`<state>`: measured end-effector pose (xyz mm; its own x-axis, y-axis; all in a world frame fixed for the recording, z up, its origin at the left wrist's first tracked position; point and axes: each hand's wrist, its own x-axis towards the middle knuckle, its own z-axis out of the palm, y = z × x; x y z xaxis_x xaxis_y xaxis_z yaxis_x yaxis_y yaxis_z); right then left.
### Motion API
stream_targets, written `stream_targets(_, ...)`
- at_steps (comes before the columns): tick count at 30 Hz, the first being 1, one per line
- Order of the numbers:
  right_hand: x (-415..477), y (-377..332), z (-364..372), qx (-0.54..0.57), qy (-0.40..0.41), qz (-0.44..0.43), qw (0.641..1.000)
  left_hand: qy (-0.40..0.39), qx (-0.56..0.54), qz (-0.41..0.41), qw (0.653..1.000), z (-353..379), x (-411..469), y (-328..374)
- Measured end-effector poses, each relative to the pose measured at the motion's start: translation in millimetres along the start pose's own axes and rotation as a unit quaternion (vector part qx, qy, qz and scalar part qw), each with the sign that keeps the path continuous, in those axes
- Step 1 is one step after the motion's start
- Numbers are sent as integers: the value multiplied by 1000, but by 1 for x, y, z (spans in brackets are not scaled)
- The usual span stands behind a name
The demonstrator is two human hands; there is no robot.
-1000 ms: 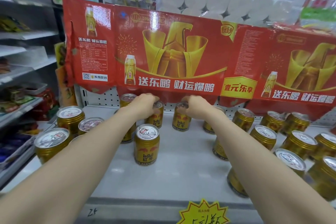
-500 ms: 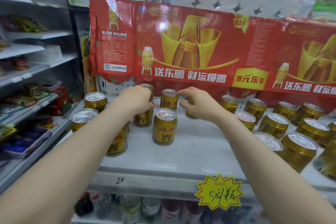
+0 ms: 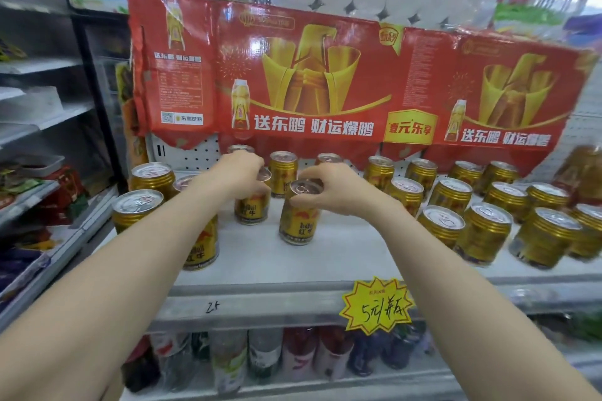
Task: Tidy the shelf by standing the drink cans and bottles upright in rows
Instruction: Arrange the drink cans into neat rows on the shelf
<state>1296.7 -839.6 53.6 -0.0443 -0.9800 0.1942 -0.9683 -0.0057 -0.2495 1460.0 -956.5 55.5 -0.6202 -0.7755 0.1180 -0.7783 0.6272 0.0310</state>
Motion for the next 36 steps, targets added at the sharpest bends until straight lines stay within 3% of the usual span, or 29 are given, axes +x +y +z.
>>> stream_targets(7,-9,46,-19,-41,0,100,994,3,-74,74,995,4,-10,29)
stream_targets(17,-7,55,-14,-18,-1,107,994,14,-129,78,988,11,-7,29)
stream_targets(22,-5,60,-13,-13,9,106,994,61,-98,62,991,15,-9,34)
stream_targets(27,-2,63,-10,-23,6,101,995,17,-100,96,990,14,-5,33)
stream_targets(36,-6,63,-3,-36,13,83,996,67,-93,70,991,21,-7,37)
